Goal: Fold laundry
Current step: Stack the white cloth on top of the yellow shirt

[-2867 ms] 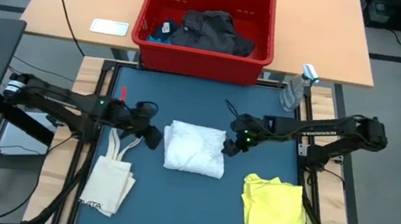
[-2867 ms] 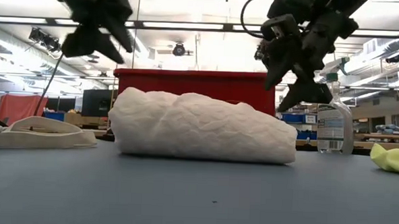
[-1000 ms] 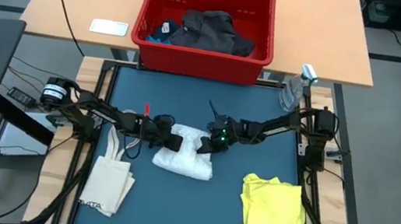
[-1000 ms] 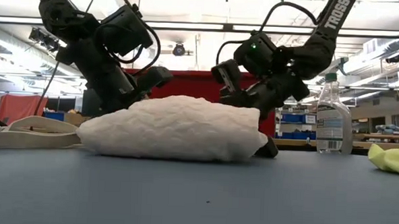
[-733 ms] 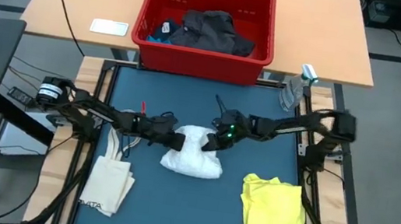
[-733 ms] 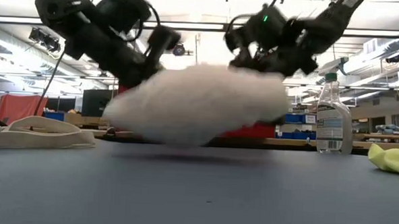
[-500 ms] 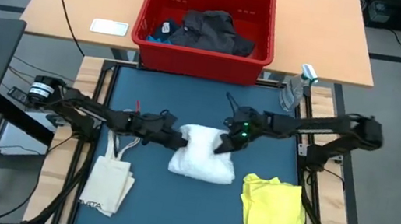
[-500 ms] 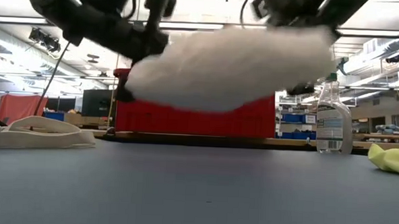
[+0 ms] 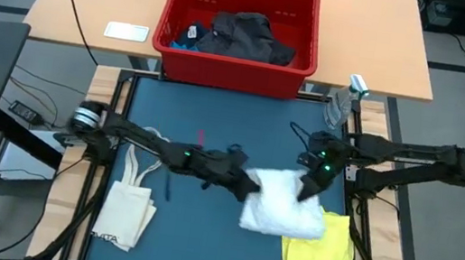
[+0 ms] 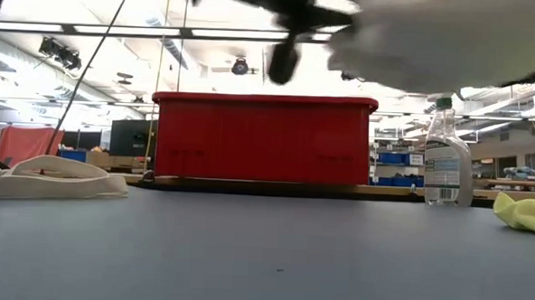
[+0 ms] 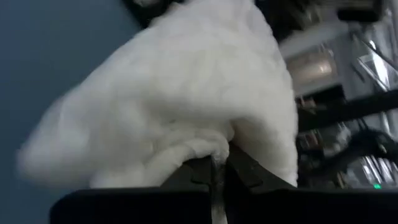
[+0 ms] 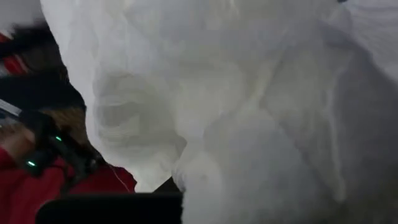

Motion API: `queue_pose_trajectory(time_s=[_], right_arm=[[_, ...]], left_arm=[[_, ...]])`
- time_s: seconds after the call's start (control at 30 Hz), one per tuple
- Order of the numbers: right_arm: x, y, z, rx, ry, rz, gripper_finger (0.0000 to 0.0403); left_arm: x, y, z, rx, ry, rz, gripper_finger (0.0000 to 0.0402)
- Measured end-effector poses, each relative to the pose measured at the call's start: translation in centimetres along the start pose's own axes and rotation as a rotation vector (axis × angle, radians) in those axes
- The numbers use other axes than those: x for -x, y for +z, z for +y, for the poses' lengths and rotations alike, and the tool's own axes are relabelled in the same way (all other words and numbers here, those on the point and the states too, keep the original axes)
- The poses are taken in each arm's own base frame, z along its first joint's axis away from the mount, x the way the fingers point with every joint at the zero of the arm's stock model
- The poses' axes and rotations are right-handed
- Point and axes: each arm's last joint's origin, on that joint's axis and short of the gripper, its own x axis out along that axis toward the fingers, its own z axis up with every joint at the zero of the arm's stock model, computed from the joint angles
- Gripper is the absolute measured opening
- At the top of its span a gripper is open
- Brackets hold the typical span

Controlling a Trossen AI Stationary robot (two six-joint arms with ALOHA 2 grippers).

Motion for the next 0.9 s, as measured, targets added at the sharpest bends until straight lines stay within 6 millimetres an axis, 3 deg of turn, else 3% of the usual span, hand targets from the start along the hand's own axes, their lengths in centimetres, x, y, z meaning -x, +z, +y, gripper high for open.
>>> queue_pose_trajectory(time_s=[0.17,0.33,0.5,0.73,0.9], right_arm=[[0.8,-3.2,-1.1,0.014,-0.109,0.104,0.0044],[1.6,-6.2,-1.7,0.033,-0.184,0.133,0.0044],[-0.1,-8.1,-3.0,0.027,-0.189,0.189,0.0044],[-5.2,-10.0,-5.7,-0.005,-0.178,0.241,0.0044],[-7.0,-11.2,-7.5,-0.045,-0.207,0.225,0.0044]], left_arm=[[-5.2,0.0,-2.4,-0.014,-0.054,0.074,0.0012],[-9.0,-1.6,-3.9,-0.021,-0.063,0.133,0.0012],[-11.8,-3.9,-3.8,0.004,-0.062,0.172,0.0013],[-13.0,-5.1,-2.3,0.075,-0.002,0.205,0.0013],[-13.0,-5.6,-1.5,0.073,0.042,0.224,0.0013]])
